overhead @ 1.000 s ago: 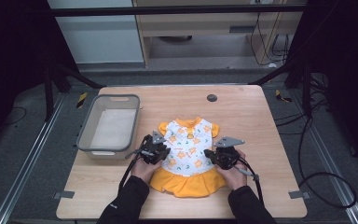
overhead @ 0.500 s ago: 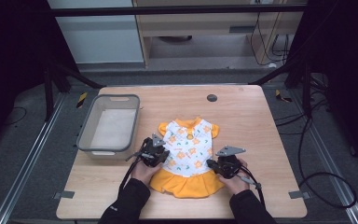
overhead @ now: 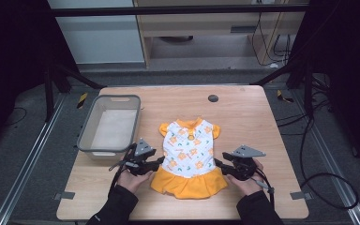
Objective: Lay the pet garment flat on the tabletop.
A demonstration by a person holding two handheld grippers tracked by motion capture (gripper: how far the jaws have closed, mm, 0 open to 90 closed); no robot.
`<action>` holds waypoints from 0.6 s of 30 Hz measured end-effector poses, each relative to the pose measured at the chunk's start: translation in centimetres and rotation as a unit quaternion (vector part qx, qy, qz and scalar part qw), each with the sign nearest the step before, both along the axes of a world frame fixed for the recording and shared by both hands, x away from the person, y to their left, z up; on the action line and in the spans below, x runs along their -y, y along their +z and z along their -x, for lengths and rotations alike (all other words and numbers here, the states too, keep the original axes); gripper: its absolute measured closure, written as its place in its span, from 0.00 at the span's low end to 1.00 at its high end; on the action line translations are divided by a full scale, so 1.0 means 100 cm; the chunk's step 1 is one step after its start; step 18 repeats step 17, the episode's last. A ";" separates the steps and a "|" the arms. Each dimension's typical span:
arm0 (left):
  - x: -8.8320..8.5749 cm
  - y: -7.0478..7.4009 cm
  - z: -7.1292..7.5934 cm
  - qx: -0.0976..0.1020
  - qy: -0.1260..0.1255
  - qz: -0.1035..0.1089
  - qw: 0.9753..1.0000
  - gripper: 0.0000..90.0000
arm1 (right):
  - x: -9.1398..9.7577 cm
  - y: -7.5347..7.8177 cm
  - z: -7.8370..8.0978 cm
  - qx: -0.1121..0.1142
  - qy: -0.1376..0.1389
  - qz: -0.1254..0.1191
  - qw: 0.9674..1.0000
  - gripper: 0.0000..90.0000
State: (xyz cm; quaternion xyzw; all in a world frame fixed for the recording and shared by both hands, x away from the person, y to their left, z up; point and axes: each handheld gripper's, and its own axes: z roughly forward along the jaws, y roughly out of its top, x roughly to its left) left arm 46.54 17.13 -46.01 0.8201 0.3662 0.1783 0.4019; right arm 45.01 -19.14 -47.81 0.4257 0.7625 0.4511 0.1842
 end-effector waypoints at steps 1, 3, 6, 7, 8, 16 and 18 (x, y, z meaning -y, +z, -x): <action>-0.003 0.000 0.002 0.000 0.000 0.003 1.000 0.54 | 0.003 0.000 0.001 -0.001 -0.008 -0.004 1.000 0.50; -0.012 -0.001 0.009 0.004 0.000 0.011 1.000 0.52 | 0.011 0.001 0.003 0.000 -0.023 -0.004 1.000 0.45; -0.023 -0.001 0.018 0.012 0.005 0.022 1.000 0.48 | 0.022 0.001 0.007 0.003 -0.042 -0.003 0.999 0.41; -0.027 -0.001 0.020 0.012 0.009 0.026 1.000 0.46 | 0.025 0.000 0.009 0.002 -0.048 0.000 0.999 0.39; -0.031 -0.002 0.022 0.013 0.010 0.028 0.999 0.45 | 0.028 -0.001 0.010 0.001 -0.052 0.001 0.999 0.39; -0.061 -0.014 0.037 0.001 0.029 0.025 0.999 0.39 | 0.052 -0.005 0.013 -0.010 -0.086 0.015 0.996 0.35; -0.065 -0.015 0.038 0.001 0.032 0.024 0.999 0.39 | 0.053 -0.005 0.013 -0.012 -0.088 0.013 0.996 0.34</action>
